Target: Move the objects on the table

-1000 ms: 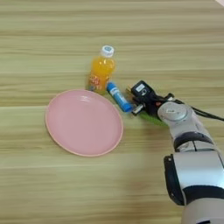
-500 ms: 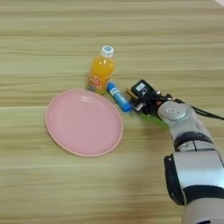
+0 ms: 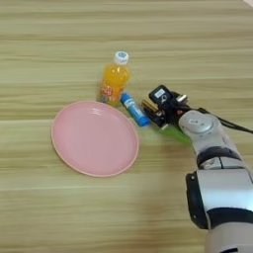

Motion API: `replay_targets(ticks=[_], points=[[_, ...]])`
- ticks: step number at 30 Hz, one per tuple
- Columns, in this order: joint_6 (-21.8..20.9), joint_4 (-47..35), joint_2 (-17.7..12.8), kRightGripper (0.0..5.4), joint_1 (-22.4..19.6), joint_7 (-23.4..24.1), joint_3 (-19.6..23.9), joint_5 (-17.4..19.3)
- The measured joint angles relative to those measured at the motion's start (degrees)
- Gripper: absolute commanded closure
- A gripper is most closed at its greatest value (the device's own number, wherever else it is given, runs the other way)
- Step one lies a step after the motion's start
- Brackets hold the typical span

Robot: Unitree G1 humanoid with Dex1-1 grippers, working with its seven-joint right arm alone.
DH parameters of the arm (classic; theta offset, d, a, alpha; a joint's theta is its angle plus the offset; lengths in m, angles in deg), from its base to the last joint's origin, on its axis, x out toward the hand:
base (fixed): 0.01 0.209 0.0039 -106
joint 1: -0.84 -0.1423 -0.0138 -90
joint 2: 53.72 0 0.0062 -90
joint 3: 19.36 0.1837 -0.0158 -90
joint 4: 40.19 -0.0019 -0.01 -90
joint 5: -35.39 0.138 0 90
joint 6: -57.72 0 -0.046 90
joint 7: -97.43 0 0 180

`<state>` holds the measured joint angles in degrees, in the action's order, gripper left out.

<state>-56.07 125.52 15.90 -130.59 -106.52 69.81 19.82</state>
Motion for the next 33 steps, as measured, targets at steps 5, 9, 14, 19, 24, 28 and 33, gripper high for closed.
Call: replay_targets(ticks=[5,9,14,19,24,28,33], points=[[-2.38,-1.41,-0.75,1.08,-1.38,1.10,1.57,1.23],[-4.12,-1.92,-0.74,0.71,-1.98,0.20,4.05,4.11],[-5.46,-3.82,0.31,0.25,-3.47,-3.25,8.64,10.58],[-6.40,-5.87,1.37,0.03,-3.70,-8.35,13.22,17.44],[-8.91,-9.71,2.40,0.03,-3.89,-12.84,15.90,22.32],[-9.33,-13.04,3.68,0.03,-3.90,-16.65,17.88,26.88],[-8.22,-18.09,4.92,0.03,-3.76,-21.93,20.06,32.99]])
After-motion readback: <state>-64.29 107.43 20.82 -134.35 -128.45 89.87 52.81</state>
